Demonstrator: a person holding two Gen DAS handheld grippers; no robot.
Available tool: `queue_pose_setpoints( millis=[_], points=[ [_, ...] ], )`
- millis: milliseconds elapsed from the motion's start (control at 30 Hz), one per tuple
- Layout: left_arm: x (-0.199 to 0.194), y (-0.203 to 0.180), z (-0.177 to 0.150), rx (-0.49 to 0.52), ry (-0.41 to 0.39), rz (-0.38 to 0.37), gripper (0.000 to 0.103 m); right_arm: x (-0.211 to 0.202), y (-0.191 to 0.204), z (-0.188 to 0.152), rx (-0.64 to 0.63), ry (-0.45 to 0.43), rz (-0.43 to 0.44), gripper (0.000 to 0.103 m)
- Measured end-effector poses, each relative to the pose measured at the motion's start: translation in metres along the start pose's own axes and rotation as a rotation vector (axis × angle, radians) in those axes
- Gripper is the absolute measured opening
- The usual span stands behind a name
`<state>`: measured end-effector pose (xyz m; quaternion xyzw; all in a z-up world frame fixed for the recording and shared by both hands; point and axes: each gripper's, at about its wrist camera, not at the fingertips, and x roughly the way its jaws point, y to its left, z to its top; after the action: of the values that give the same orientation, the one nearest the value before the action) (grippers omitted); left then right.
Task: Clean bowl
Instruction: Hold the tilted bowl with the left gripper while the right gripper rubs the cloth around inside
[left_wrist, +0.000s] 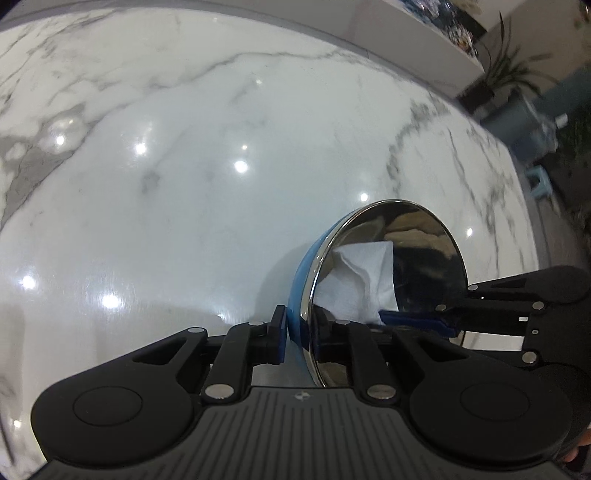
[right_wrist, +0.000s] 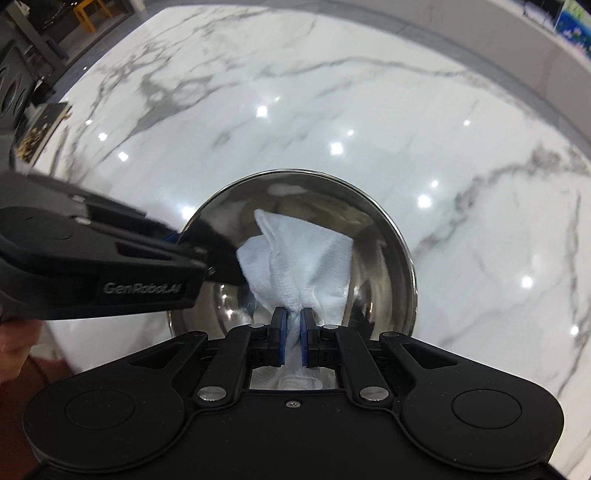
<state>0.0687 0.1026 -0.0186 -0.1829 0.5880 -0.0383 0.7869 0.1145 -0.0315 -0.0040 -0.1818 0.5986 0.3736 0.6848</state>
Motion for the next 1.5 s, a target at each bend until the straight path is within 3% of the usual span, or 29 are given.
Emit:
queue_pose_setpoints(
  millis=[200, 433, 600, 800, 900, 1133, 1300, 1500],
  points=[
    [0.005, -0.007, -0.003, 0.046, 0.031, 0.009, 0.011, 0.003, 0.008, -0.004, -0.05, 0.048, -0.044, 0.006],
    [0.004, -0.005, -0.004, 0.061, 0.024, 0.01, 0.011, -0.002, 0.013, 0.002, -0.127, 0.039, -0.192, 0.005],
    [0.004, -0.003, -0.004, 0.054, 0.024, 0.003, 0.011, 0.003, 0.013, 0.0, -0.127, 0.052, -0.186, 0.006],
    [0.005, -0.008, -0.004, 0.06, 0.017, 0.016, 0.011, 0.004, 0.014, -0.001, -0.073, 0.06, -0.023, 0.006],
    [0.006, -0.009, -0.004, 0.066, 0.015, 0.017, 0.011, 0.004, 0.02, 0.001, -0.099, 0.043, -0.04, 0.006],
    [0.005, -0.008, -0.003, 0.075, 0.011, 0.016, 0.011, 0.001, 0.023, 0.004, -0.159, 0.02, -0.225, 0.005],
    [0.004, -0.006, -0.003, 0.047, 0.025, 0.004, 0.012, 0.0, 0.013, 0.002, -0.13, 0.028, -0.207, 0.005],
    [0.001, -0.006, -0.012, 0.048, 0.066, -0.009, 0.022, 0.003, 0.013, 0.003, -0.12, 0.027, -0.198, 0.005]
  ],
)
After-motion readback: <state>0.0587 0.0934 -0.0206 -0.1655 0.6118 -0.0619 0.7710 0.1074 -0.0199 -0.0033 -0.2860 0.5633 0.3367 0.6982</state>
